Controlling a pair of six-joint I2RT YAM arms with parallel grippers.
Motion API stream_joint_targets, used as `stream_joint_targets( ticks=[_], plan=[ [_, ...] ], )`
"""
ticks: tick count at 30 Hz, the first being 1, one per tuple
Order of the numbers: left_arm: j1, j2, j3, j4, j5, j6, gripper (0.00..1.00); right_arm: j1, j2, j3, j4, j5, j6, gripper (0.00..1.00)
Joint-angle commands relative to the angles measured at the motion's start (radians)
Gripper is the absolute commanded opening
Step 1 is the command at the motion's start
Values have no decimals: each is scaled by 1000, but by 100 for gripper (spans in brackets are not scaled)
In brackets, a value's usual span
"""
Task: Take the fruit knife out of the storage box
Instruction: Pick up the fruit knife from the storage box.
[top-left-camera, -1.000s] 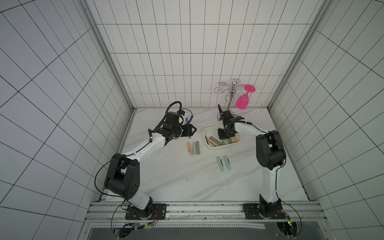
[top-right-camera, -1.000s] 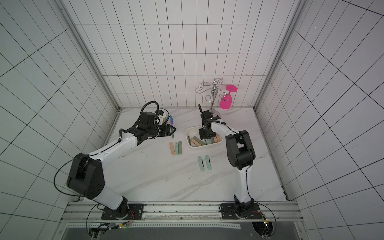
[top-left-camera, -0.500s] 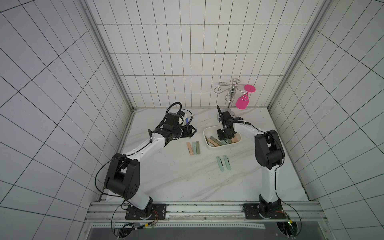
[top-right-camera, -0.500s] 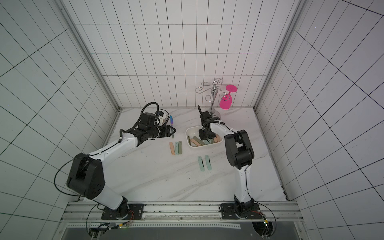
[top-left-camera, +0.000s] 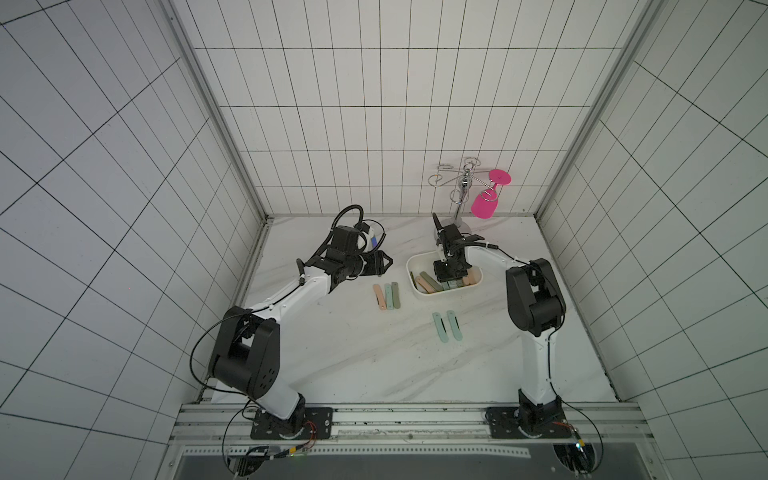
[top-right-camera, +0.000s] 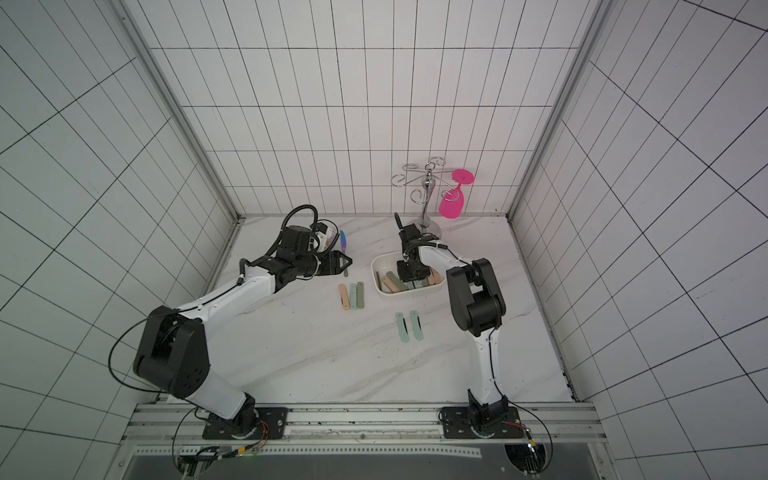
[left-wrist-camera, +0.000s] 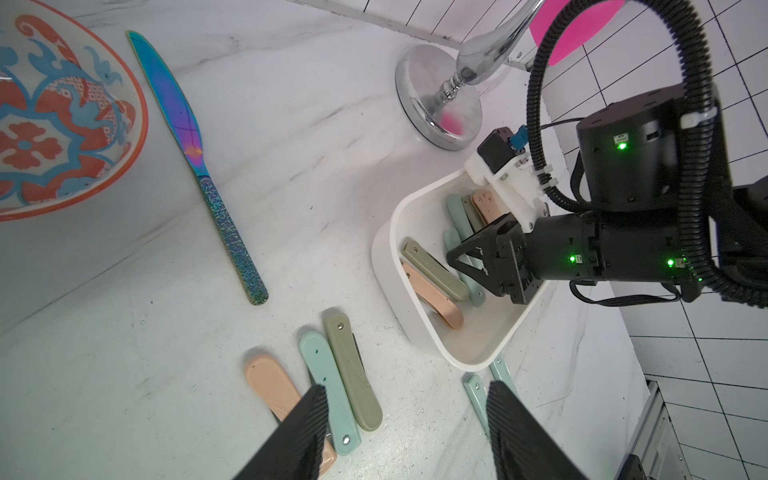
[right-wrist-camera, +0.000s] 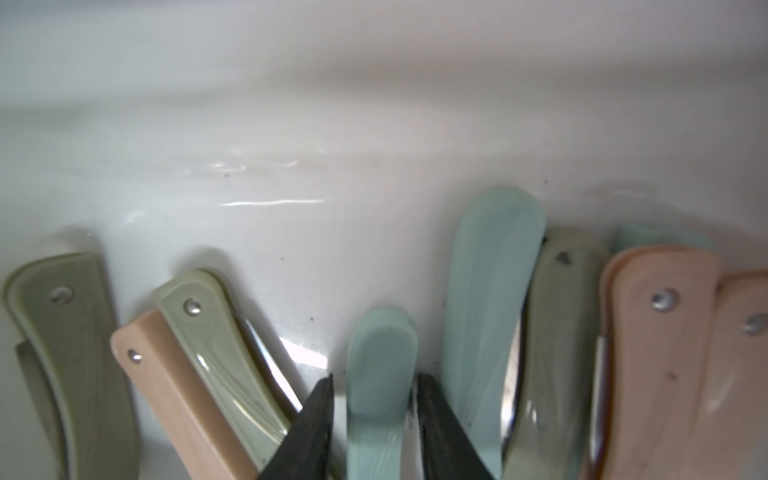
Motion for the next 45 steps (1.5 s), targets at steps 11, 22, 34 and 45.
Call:
stream_joint_targets(
  ticks=[11, 22, 34, 45],
  plan=[
    [5, -6, -5, 14, 2, 3, 64, 9, 63, 45, -18, 23, -13, 19],
    [5, -13, -11, 20, 8, 2, 64, 25, 2, 58, -26, 33, -12, 0],
    [-5, -41, -39, 37, 13, -5, 64, 57, -108, 113, -43, 26, 6, 0],
    [-24, -67, -55, 42, -5, -10, 64, 97, -215, 95, -100, -4, 45, 0]
  ],
)
